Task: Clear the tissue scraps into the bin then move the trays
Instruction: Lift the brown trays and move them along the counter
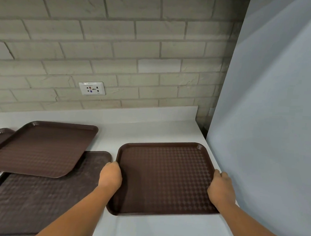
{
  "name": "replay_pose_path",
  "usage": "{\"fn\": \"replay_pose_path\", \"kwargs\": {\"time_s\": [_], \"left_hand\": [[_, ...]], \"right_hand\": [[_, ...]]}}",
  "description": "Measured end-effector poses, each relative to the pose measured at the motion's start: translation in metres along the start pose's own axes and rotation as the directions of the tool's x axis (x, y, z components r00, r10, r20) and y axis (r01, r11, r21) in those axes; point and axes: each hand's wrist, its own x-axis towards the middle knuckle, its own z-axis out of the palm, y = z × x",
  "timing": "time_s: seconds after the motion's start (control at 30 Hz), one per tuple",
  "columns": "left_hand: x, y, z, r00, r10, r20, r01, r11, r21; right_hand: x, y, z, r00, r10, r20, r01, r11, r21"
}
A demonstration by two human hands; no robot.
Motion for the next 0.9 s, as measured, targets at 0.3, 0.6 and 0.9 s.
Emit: {"fn": "replay_pose_path", "kwargs": {"time_s": [0.3,0.6,0.9], "left_hand": [[0.037,-0.042,-0.054,0.932,0.276,-0.234,-0.291,0.956,-0.034],[0.105,-0.211,-0.132,0.934,0.164,-0.319,-0.189,0.981,-0.049],[0.167,-0.367,-0.156,0.980,-0.025,-0.198,0.022,1.000,-0.016]], "right_hand": [[-0.004,-0.127,-0.006,0.968,-0.207,-0.139,0.208,0.978,-0.009],[-0.037,-0.350,0.021,0.899,-0.436,-0.041,0.423,0.841,0.337],[-0.073,-0.477,0.075,0.900,-0.416,0.132,0.363,0.881,0.304]]}}
